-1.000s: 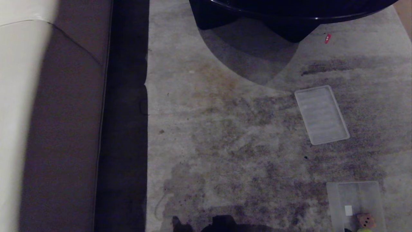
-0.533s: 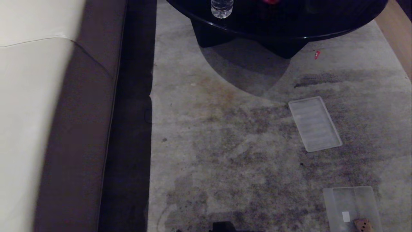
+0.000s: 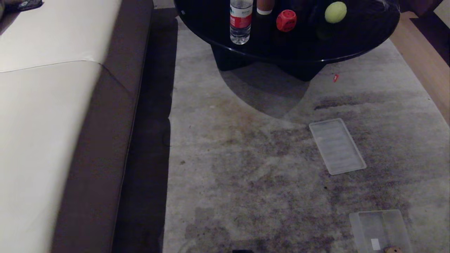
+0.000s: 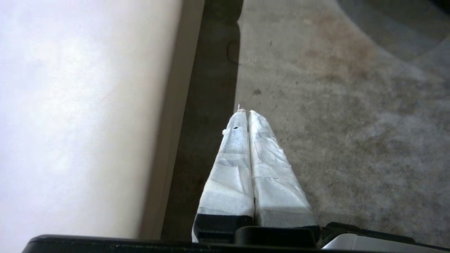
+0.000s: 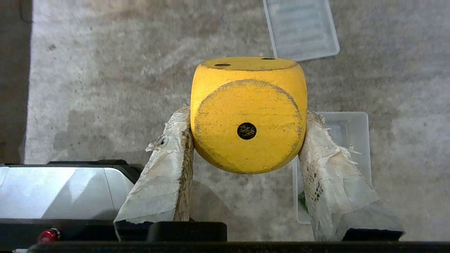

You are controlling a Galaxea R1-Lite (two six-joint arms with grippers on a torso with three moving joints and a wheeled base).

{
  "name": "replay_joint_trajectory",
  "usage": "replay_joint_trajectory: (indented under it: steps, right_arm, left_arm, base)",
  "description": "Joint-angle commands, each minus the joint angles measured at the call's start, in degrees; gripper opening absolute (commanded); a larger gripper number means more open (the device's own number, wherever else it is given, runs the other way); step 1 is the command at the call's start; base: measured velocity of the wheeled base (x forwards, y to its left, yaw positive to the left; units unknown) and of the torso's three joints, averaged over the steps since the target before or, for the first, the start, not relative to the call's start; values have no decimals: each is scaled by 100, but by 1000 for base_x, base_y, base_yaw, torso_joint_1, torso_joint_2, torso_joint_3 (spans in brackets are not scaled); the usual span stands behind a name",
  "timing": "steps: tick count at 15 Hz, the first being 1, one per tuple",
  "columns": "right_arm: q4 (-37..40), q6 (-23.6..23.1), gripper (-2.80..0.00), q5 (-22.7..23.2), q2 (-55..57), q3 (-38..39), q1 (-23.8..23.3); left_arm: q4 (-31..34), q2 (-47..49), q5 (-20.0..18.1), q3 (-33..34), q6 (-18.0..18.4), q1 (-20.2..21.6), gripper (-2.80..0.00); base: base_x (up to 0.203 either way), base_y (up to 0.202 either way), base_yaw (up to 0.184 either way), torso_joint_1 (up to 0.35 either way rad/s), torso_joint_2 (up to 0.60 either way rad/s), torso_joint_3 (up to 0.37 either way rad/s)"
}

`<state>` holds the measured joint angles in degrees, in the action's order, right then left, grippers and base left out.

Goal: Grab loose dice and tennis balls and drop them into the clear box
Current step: Put the toys in the box

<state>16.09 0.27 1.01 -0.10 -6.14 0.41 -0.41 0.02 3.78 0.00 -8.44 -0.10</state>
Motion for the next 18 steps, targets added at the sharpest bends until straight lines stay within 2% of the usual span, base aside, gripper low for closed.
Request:
replay_joint_trajectory:
  steps: [1,18]
  right_arm:
    - [8,0,-280,4,10,-1,2]
    - [8,0,-280,-5,10,-1,2]
  left_arm:
    - [-2,-2,9,0,-9,1,-280]
    - [-2,6,9,0,-16,1,-280]
  base:
    - [0,0,0,2,7,212]
    - [0,0,0,2,1,202]
